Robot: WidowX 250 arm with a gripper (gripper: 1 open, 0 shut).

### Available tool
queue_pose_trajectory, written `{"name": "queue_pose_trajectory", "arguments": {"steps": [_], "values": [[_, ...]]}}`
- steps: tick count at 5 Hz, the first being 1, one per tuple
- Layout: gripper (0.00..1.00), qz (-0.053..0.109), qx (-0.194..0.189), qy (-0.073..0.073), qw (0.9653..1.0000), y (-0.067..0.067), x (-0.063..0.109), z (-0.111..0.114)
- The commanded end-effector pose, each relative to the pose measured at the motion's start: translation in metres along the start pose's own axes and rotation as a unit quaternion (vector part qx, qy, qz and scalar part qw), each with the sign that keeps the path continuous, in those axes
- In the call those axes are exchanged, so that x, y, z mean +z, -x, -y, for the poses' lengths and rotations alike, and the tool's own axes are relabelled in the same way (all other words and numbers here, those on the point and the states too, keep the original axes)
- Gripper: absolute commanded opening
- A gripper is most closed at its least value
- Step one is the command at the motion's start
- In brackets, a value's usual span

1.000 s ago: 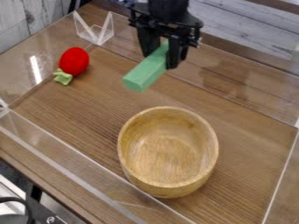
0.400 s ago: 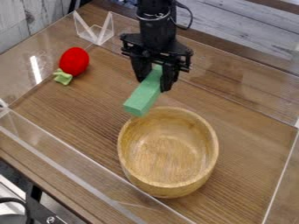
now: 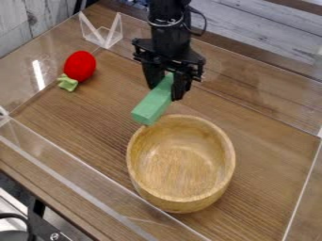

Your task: Remove the green block from the brown bowl and put it on the table

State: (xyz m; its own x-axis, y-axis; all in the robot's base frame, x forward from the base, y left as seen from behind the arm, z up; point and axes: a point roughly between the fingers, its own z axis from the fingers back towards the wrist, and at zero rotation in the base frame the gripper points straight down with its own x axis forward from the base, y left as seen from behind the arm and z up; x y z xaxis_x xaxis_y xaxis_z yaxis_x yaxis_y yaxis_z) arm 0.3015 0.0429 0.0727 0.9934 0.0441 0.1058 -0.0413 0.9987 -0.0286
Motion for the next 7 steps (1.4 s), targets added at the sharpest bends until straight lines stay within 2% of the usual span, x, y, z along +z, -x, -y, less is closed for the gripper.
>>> {"name": "queue_pose_trajectory", "arguments": {"steps": [1,2,4,5,7], "values": [[0.00,0.027,-0.003,-0.007,0.9996,-0.014,0.008,-0.023],[0.00,0.031,0.000,-0.009,0.9995,-0.018,0.004,-0.048],[0.00,0.035,0.033,-0.016,0.9987,-0.022,-0.014,-0.054],[1.00,0.038,0.030,-0.014,0.9987,-0.028,-0.022,-0.062],[1.00,0.035,0.014,-0.014,0.9992,-0.029,-0.039,-0.069]]}}
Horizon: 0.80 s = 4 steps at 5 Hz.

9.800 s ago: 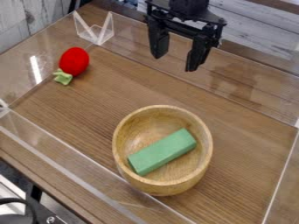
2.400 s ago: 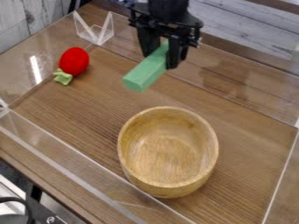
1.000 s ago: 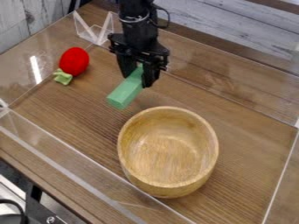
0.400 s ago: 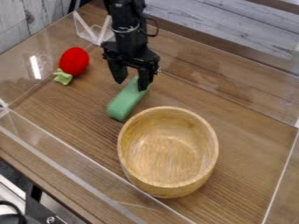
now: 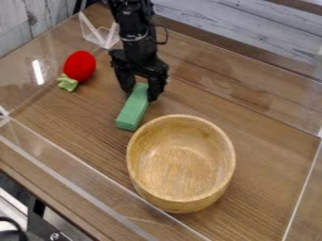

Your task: Remove the green block from the brown bowl and put it on the table

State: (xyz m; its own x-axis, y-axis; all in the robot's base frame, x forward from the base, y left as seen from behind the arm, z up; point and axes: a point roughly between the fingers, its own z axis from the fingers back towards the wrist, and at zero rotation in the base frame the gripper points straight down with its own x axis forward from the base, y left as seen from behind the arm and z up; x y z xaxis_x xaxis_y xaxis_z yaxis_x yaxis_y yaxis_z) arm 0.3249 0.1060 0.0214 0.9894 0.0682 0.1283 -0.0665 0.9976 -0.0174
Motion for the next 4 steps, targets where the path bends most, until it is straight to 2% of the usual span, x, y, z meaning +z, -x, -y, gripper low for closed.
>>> {"name": "queue_pose_trajectory", "arguments": {"steps": [1,3,4], "values": [[1.00,0.027,-0.003,-0.004,0.9996,-0.008,0.015,-0.008],[1.00,0.036,-0.037,0.006,0.9986,-0.019,0.041,-0.009],[1.00,0.044,-0.036,0.009,0.9984,-0.023,0.052,-0.014]]}}
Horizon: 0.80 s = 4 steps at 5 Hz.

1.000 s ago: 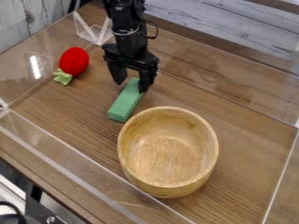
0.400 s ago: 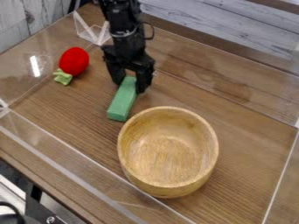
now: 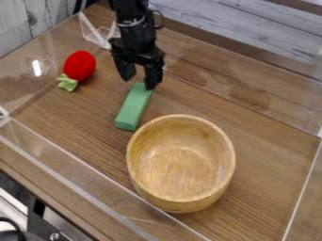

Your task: Remove the green block from the brown bowl and put it on the table

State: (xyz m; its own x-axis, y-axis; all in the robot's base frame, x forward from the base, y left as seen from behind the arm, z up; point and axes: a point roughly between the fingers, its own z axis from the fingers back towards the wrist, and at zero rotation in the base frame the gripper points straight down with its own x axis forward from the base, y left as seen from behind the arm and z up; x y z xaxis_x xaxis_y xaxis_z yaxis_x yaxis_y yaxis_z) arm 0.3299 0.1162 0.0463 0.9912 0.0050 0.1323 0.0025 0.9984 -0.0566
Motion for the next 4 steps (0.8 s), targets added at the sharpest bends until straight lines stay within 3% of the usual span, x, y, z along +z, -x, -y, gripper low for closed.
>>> {"name": "queue_pose_trajectory", "arguments": {"steps": [1,3,4], "values": [[1.00,0.048,-0.007,-0.016,0.9987,-0.016,0.037,-0.008],[1.00,0.061,0.045,-0.025,0.9968,-0.008,0.077,-0.015],[1.00,0.064,0.062,-0.018,0.9958,0.000,0.090,-0.012]]}}
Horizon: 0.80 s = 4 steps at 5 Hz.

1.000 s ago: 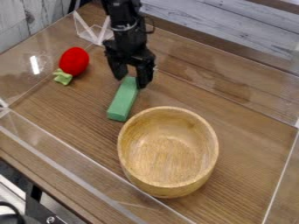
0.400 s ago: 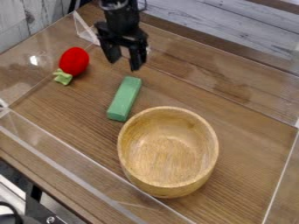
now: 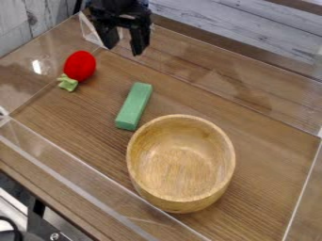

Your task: Remove the green block from the brown bowl and put it on the table

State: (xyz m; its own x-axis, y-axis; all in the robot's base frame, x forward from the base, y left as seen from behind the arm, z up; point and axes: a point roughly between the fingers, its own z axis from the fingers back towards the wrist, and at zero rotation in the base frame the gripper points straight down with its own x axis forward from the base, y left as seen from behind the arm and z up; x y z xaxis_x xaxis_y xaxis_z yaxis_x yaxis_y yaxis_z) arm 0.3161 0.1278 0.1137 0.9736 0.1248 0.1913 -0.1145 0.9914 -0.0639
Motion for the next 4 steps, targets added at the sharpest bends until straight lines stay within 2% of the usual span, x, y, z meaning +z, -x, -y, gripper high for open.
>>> {"name": "queue_pose_trajectory", "arguments": {"steps": [1,2,3,4], "values": [[1.00,0.024,-0.056,0.003,0.9981,0.000,-0.002,-0.003],[1.00,0.017,-0.109,0.017,0.9938,0.006,-0.024,-0.003],[1.00,0.020,-0.107,0.033,0.9935,0.027,-0.028,0.003],[1.00,0.035,-0.106,0.040,0.9930,0.018,-0.014,0.002]]}}
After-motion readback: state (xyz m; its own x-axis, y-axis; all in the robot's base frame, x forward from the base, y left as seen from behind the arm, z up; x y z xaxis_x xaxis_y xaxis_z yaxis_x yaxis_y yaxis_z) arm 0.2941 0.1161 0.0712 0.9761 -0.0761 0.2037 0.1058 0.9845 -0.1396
